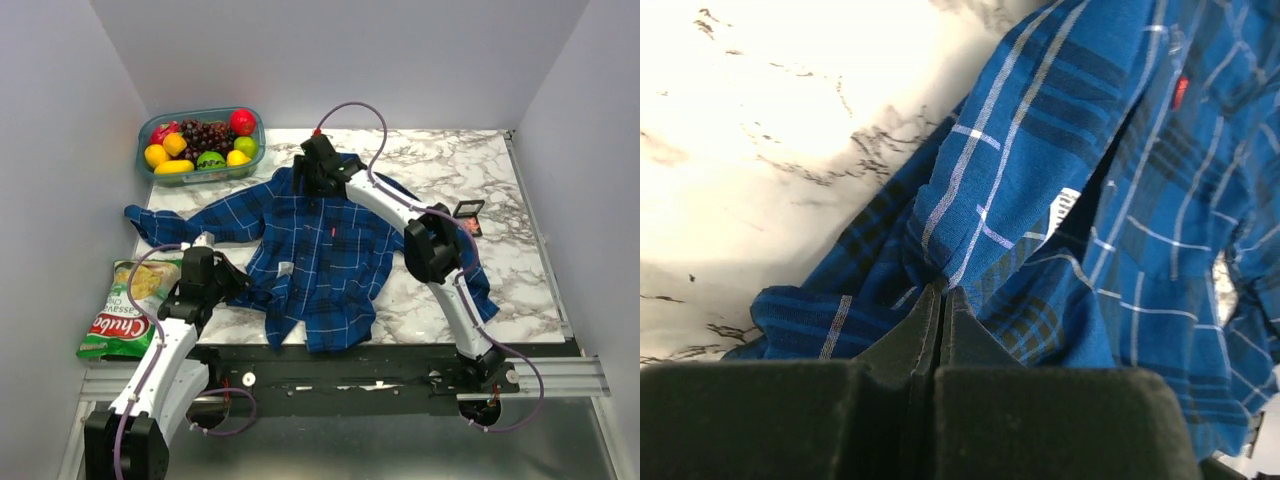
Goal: Pin the brooch onto the clothing
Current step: Flatten out the crumpled clothing at the center of the board.
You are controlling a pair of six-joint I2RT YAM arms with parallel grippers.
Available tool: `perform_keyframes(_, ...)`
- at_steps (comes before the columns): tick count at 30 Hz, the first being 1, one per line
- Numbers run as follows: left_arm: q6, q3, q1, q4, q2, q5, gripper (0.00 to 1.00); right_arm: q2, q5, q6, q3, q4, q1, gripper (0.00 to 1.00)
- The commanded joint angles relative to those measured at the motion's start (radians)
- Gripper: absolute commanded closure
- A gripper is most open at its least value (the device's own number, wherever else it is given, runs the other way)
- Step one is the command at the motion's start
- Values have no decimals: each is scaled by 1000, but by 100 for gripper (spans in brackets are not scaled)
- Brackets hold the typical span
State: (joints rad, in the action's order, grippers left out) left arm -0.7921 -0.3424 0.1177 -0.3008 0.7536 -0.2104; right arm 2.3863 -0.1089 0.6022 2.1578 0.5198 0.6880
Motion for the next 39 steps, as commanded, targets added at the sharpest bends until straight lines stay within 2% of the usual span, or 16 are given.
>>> perform_keyframes(1, -50, -21, -7, -63, -86, -17, 99, 74, -35, 42, 31, 134, -18, 24)
perform_keyframes(6, -68, -47, -12, -93, -131, 9, 100, 33, -3, 82, -91, 53, -48, 37)
perform_keyframes(9, -96, -47, -24, -90, -123, 5, 100, 5, 3, 82, -113, 36, -62, 52)
perform_keyframes(10, -104, -44, -35, -89, -125, 2, 100, -1, 8, 80, -119, 34, -70, 65)
perform_keyframes(13, -125, -43, -65, -90, -140, 14, 100, -25, 26, 74, -131, 23, -90, 87)
perform_keyframes(15, -136, -40, -91, -96, -152, 8, 100, -53, 37, 79, -150, 11, -102, 92)
perform_keyframes(20, -153, -20, -145, -110, -161, -11, 100, -113, 103, 79, -252, -79, -162, 93)
perform_keyframes(24, -174, 17, -180, -107, -158, -12, 100, -128, 169, 61, -265, -89, -197, 88)
perform_keyframes(29, -167, 34, -210, -130, -158, 32, 100, -137, 176, 28, -280, -89, -214, 80)
perform_keyframes(31, -162, 22, -219, -139, -151, 45, 100, -141, 176, 22, -286, -89, -220, 72)
perform_keyframes(35, -141, 2, -220, -150, -142, 46, 99, -156, 181, 5, -300, -93, -226, 63)
perform_keyframes(37, -116, -19, -220, -152, -140, 43, 82, -180, 201, -5, -315, -106, -225, 57)
perform_keyframes(38, -104, -32, -217, -153, -138, 42, 59, -193, 210, -16, -343, -130, -225, 55)
perform_keyframes(39, -84, -47, -217, -156, -135, 46, 50, -222, 218, -22, -360, -141, -225, 52)
